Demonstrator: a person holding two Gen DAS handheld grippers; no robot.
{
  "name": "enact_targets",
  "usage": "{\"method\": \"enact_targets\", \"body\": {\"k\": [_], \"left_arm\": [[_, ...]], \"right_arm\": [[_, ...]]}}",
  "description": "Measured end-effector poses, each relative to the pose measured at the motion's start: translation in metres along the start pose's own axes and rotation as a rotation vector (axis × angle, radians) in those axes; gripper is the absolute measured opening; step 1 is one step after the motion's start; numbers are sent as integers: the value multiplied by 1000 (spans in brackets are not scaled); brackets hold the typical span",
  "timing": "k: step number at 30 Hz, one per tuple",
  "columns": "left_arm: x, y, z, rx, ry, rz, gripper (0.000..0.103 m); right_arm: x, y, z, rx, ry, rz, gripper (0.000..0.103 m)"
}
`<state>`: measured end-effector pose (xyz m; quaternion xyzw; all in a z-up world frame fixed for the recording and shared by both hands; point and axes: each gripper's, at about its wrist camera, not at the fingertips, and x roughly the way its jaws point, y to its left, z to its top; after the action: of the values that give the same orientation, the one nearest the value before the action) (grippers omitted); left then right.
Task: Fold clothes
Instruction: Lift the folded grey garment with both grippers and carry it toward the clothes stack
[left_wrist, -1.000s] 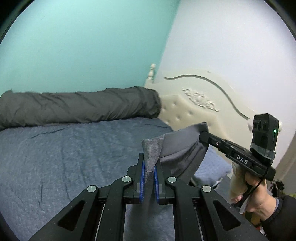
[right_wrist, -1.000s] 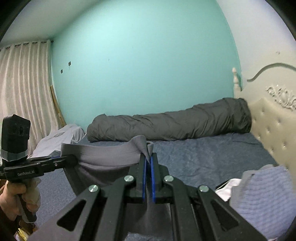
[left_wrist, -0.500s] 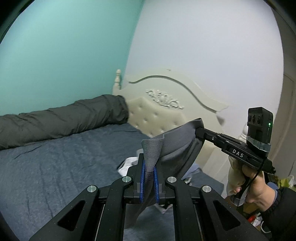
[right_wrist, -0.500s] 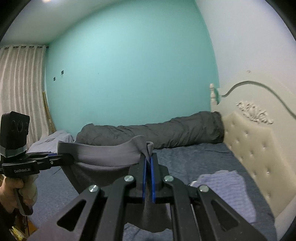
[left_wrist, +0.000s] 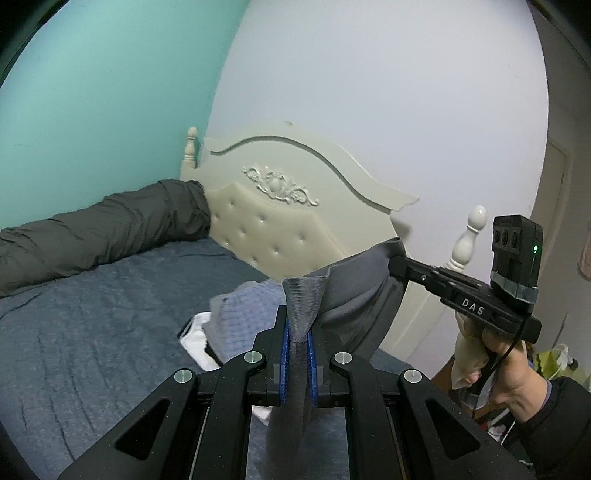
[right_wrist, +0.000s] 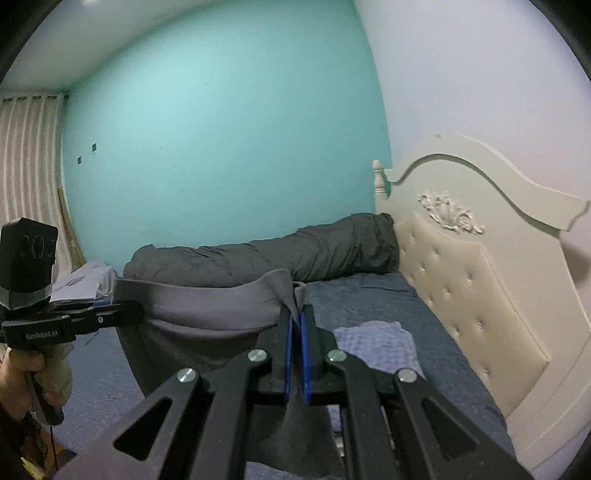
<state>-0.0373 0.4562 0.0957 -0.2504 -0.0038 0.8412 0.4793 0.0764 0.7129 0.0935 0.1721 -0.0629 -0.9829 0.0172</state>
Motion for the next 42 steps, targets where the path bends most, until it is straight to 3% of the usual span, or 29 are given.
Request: {"method": "enact_targets", "body": {"k": [11,20,30,42], "left_arm": [[53,-15,6,20,32,-8,8],[107,-1,18,-1,71,-13,8],[185,53,32,-86,145,15,8],[286,127,25,-197,270,63,10]], "right_arm": [[-1,-46,-2,25,-16,-49,4],[29,-82,-1,23,15,-81,4],[116,-117,10,5,133,-134,4],[237,-149,-9,-5,291,-170,4]]}}
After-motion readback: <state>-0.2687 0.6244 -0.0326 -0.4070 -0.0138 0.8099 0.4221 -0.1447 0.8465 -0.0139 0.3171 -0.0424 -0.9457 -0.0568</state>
